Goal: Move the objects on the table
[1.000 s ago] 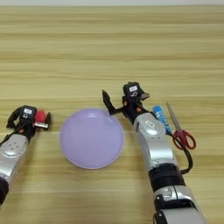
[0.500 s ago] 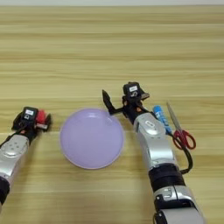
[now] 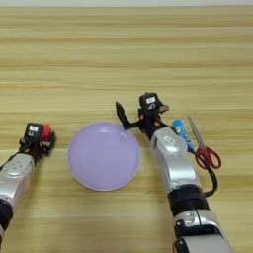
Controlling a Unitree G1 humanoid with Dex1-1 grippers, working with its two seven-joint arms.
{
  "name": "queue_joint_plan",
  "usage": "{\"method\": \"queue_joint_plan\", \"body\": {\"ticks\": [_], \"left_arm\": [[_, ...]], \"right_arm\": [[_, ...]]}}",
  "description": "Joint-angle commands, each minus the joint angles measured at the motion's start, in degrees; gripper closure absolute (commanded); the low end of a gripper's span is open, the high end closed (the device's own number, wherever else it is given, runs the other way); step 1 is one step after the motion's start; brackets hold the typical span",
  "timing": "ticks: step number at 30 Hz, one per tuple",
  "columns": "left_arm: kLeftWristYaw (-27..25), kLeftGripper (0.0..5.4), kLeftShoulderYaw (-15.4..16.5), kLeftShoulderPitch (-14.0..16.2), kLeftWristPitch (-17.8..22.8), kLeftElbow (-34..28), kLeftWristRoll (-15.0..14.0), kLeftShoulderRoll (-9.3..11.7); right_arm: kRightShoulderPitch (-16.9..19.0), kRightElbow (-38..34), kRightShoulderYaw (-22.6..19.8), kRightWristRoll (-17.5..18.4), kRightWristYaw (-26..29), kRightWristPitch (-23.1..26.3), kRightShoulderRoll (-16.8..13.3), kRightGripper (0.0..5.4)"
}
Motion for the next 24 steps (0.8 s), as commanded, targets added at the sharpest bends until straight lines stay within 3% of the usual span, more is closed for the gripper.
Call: {"method": "queue_joint_plan", "body": {"ticks": [1, 5, 24], "left_arm": [[0.24, 2.96, -0.2, -0.19, -0.44, -0.39, 0.28, 0.23], [0.46, 3.22, -0.88, 0.05, -0.88, -1.39, 1.11, 0.4], [-1.08, 3.22, -1.03, 1.61, -2.77, -6.84, -0.03, -0.51]], "right_arm": [[-0.11, -0.5, -0.08, -0.11, -0.17, 0.27, 0.12, 0.0], [-0.16, -0.34, -0.11, -0.16, -0.22, 0.25, 0.08, 0.0], [-1.67, 3.31, -1.95, -0.48, -3.0, -1.7, -0.25, 0.0]]}}
